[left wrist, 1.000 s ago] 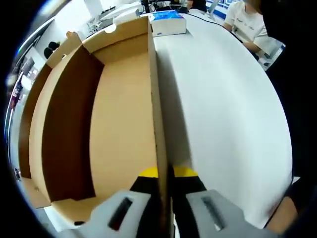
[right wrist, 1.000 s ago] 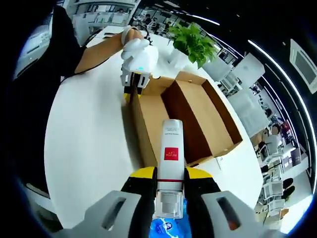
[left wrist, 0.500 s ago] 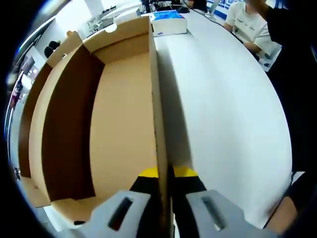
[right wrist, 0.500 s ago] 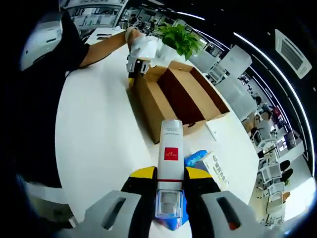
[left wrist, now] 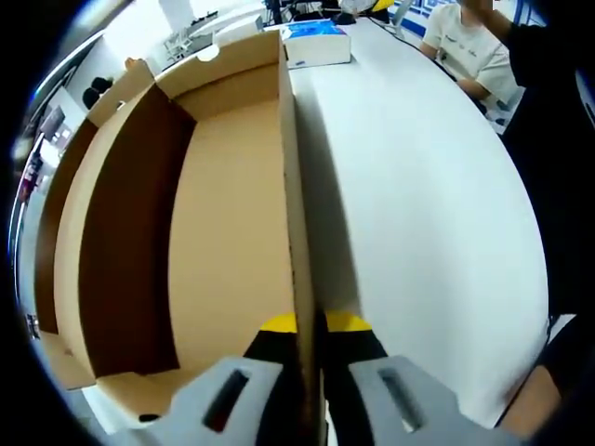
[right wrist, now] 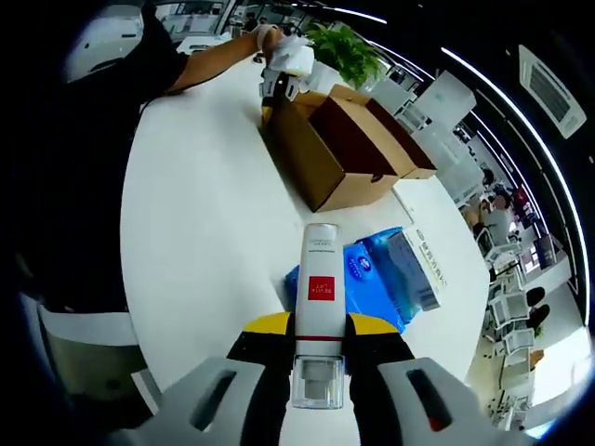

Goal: Operate the shoe box by opening the lid, removing the specified soft item, and placing it in the target area until the item is outside and the box remains undamaged.

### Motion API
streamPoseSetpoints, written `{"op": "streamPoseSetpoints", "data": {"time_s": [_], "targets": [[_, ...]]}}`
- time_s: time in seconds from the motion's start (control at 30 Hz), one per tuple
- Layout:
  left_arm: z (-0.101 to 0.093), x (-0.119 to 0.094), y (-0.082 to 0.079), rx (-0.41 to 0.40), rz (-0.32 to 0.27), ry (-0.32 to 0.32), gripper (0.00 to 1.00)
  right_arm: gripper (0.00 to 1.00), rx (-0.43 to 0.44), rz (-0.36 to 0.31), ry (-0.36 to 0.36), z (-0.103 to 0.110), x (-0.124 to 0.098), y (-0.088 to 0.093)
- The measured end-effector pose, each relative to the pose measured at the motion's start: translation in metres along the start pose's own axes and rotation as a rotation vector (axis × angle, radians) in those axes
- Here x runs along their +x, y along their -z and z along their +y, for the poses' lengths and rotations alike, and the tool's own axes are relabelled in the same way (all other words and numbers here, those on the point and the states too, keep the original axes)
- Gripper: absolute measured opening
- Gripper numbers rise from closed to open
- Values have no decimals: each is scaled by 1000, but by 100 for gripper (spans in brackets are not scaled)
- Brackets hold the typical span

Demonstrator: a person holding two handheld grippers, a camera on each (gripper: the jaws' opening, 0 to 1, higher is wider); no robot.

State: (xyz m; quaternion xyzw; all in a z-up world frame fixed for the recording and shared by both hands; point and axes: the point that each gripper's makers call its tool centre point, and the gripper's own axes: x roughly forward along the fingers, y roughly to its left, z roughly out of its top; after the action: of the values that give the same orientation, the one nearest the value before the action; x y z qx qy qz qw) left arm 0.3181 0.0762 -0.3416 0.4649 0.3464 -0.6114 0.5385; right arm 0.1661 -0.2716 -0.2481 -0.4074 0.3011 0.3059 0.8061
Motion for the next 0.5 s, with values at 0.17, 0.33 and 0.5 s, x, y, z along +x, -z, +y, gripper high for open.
{"op": "streamPoseSetpoints", "data": {"time_s": [0.17,0.33,0.5], "targets": [[0,-1,0,5,-4,2,3,21,11,-9,-47,14,6,9],[0,-1,-1,8,-5,1,3,21,-7,-24,-102,26,9,11],[0,-1,-1,7,-3,1,3,21,-30,26,-156,31,18,23]]}}
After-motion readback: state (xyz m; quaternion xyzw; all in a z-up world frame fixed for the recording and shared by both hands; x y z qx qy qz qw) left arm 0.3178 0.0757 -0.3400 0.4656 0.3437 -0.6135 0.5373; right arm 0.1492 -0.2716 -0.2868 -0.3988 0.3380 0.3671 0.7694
